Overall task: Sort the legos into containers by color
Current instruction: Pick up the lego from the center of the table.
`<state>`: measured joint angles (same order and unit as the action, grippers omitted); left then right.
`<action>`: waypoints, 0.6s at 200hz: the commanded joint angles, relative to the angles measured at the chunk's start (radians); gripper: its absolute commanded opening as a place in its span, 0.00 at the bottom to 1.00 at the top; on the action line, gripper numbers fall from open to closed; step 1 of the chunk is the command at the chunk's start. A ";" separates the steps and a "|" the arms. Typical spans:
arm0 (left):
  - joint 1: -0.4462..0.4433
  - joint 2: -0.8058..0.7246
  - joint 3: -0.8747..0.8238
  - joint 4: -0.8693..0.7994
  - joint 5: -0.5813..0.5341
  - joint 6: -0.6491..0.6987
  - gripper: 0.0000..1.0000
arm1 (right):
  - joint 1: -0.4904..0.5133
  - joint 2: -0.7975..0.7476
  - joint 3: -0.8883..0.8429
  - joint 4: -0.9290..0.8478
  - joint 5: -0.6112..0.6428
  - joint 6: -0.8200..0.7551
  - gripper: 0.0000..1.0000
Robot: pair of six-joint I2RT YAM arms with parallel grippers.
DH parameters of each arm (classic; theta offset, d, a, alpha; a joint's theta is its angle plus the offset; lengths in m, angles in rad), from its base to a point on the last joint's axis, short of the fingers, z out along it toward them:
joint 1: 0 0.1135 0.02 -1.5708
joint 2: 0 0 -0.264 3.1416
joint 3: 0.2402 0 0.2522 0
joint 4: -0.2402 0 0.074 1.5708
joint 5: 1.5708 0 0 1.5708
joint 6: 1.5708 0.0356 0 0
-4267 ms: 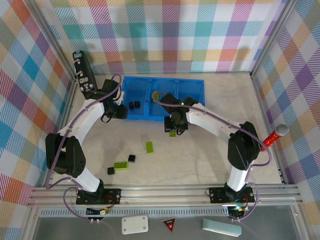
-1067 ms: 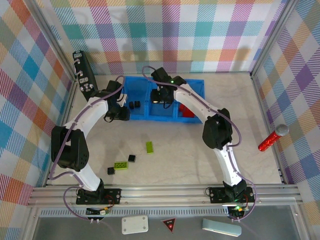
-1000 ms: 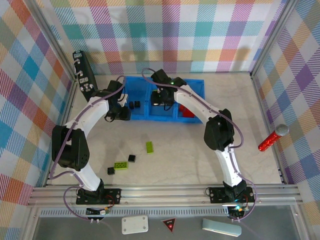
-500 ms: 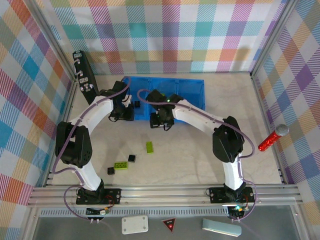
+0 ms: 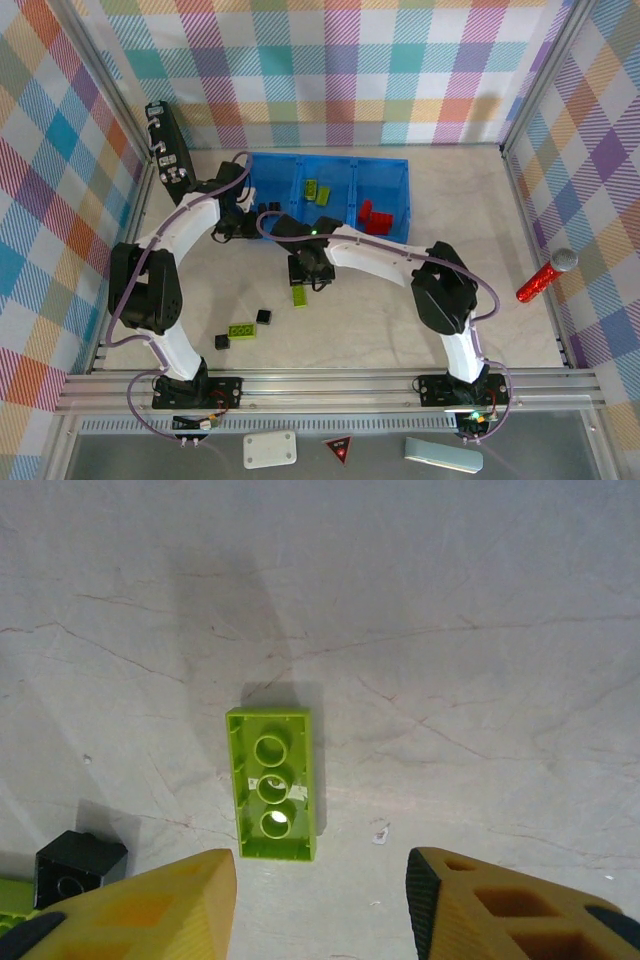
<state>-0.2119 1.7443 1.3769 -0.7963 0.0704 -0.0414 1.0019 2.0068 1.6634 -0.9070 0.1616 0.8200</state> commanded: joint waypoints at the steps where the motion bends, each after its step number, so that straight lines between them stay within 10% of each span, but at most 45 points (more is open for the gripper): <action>1: 0.026 -0.030 -0.014 0.016 0.023 -0.022 0.42 | 0.020 0.059 0.046 -0.027 0.042 0.070 0.50; 120: 0.058 -0.065 -0.019 0.020 0.032 -0.025 0.42 | 0.069 0.237 0.204 -0.109 0.070 0.100 0.54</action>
<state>-0.1673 1.7100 1.3705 -0.7780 0.0891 -0.0601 1.0668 2.2185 1.8423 -0.9703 0.2203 0.9024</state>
